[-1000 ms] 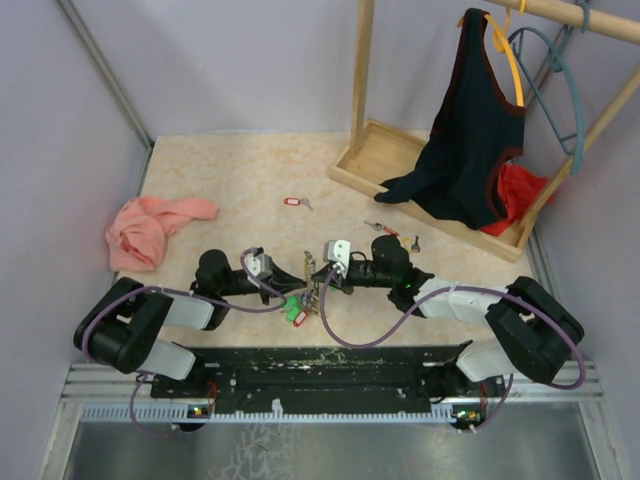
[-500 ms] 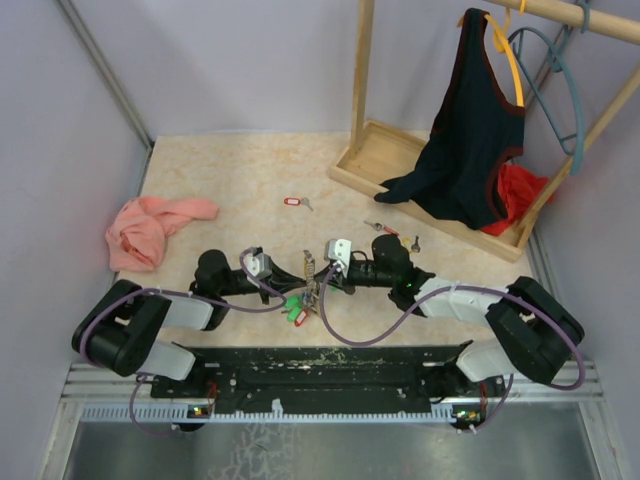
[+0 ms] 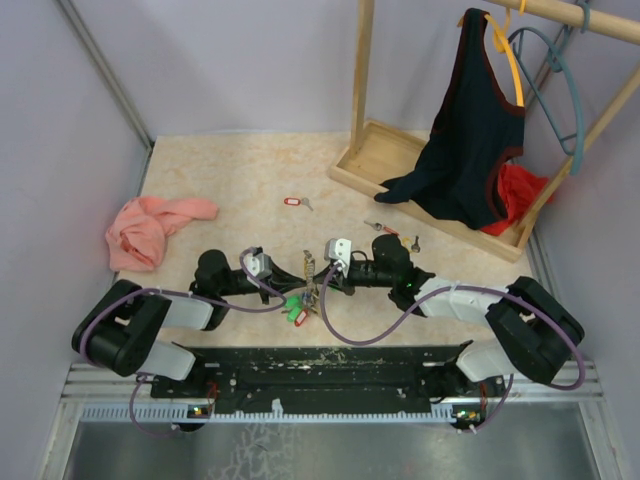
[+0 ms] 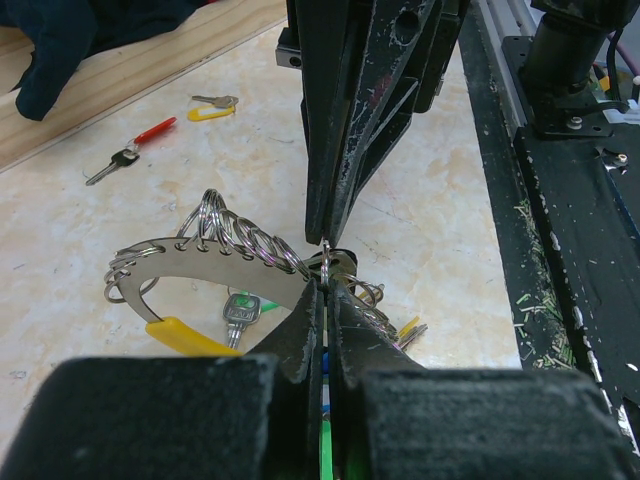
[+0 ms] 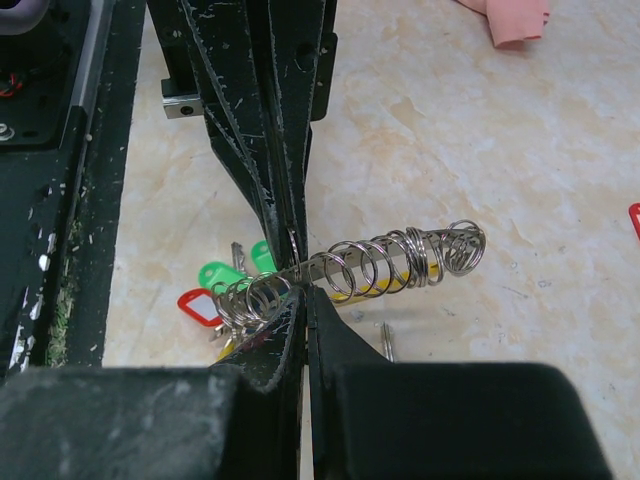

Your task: Put the keys on the keyring

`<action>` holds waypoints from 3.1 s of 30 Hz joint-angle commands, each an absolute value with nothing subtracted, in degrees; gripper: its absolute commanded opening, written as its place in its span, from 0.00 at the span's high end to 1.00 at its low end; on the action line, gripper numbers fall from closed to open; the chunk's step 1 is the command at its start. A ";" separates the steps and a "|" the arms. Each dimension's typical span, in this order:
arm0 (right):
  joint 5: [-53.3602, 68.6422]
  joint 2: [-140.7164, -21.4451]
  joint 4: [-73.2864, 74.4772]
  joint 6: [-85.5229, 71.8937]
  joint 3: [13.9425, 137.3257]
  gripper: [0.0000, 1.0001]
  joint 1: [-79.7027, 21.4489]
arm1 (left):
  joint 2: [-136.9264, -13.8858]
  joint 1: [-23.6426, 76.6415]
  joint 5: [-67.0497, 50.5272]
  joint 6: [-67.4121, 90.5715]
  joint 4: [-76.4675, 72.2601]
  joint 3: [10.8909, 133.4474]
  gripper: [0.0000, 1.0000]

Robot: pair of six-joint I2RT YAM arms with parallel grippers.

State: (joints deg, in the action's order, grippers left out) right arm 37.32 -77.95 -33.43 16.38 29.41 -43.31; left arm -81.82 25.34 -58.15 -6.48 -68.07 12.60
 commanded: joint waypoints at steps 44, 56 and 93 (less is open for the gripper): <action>-6.35 -76.60 23.43 -17.57 46.33 1.00 -43.07 | -78.09 24.97 -49.15 -7.63 -66.56 10.90 1.00; -15.38 -95.06 17.40 -15.64 53.54 1.00 -42.09 | -76.82 24.89 -49.09 -8.28 -64.55 10.74 1.00; -8.39 -83.97 23.61 -19.59 50.57 0.68 -41.53 | -77.32 24.85 -49.83 -7.03 -65.57 10.85 1.00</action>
State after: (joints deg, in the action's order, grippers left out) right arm -8.21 -88.42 22.33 -18.74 51.62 -42.09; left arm -78.04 25.23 -48.93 -7.35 -63.59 11.05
